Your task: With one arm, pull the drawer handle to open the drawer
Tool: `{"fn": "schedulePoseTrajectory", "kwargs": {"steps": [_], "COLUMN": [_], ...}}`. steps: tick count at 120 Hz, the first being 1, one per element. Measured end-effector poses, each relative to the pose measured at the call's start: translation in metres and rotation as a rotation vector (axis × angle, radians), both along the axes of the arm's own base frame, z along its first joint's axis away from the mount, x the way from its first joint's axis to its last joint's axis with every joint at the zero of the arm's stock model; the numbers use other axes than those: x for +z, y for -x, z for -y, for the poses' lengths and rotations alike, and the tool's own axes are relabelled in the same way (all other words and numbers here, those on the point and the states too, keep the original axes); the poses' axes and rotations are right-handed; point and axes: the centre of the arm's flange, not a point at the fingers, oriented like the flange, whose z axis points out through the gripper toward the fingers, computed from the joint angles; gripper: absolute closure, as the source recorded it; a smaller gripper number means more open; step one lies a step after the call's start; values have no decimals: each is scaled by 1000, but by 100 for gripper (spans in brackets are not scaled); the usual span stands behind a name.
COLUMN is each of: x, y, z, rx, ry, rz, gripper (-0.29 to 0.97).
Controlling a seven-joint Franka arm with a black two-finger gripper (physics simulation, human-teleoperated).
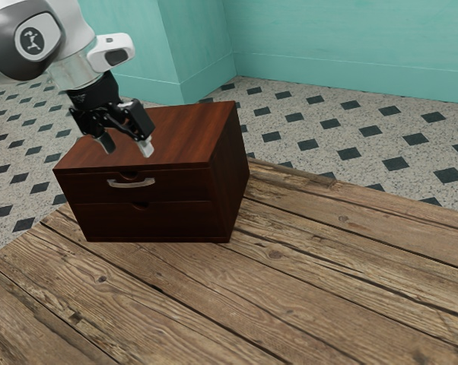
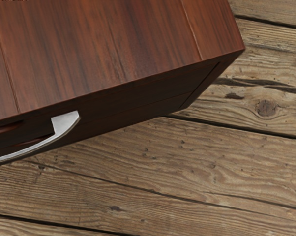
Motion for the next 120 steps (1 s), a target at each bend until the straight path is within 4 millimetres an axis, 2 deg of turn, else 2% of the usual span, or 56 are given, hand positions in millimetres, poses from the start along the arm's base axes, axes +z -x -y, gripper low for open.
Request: {"fn": "schedulePoseTrajectory", "kwargs": {"steps": [27, 34, 40, 46, 53, 58, 68, 74, 84, 100, 120], "x": [0, 29, 78, 119, 142, 148, 146, 145, 130, 81, 50], "y": [-5, -1, 16, 40, 59, 68, 76, 78, 63, 30, 3], "z": [18, 25, 33, 43, 50, 43, 13, 7, 6, -4, -14], "rx": [-35, -51, -86, -143, -235, -293, -390, -487, -670, -914, -1148], "ry": [1, -13, -43, -78, -114, -140, -192, -224, -255, -266, -304], "rz": [0, 49, 134, 200, 231, 234, 212, 203, 178, 119, 106], "gripper": [0, 0, 0, 0, 0, 0, 0, 0, 0, 0, 0]}}
